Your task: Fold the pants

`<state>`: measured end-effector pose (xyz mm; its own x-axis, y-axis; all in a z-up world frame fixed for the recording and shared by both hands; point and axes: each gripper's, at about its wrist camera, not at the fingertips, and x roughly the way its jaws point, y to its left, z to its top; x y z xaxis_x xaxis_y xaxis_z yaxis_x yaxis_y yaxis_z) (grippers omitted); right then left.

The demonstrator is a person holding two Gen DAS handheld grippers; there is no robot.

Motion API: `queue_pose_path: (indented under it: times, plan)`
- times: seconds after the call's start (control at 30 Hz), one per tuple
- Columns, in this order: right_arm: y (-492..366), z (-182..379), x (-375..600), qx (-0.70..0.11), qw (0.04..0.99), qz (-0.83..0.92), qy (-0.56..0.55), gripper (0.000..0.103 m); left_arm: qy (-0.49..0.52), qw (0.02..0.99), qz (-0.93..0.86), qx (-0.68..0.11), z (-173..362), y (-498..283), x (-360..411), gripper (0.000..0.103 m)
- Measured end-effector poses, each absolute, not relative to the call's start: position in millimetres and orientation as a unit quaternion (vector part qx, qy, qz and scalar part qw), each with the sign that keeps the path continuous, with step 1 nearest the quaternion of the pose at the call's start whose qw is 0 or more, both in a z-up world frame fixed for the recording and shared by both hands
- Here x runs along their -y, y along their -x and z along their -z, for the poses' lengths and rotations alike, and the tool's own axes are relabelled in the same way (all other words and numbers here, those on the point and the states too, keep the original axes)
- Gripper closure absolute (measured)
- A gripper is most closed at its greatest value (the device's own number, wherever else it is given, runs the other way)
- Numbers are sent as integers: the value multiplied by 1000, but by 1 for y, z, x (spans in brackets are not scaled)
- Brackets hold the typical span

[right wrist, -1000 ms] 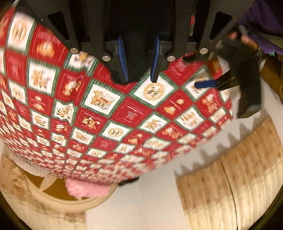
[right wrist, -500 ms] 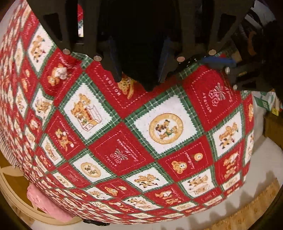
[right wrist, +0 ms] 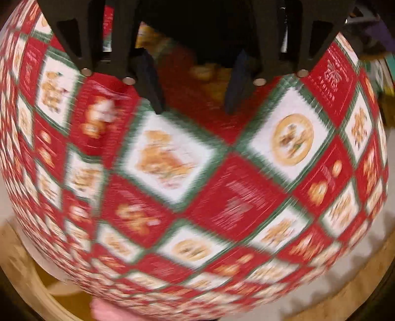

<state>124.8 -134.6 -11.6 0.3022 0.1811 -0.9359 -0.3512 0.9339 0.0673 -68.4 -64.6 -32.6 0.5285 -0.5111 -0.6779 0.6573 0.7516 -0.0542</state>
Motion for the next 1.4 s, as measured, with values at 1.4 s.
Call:
queue_pose_path:
  times: [1.4]
  plan:
    - [135, 1, 378, -313, 908, 22, -277, 22, 32, 871, 272, -408, 6, -14, 37, 8]
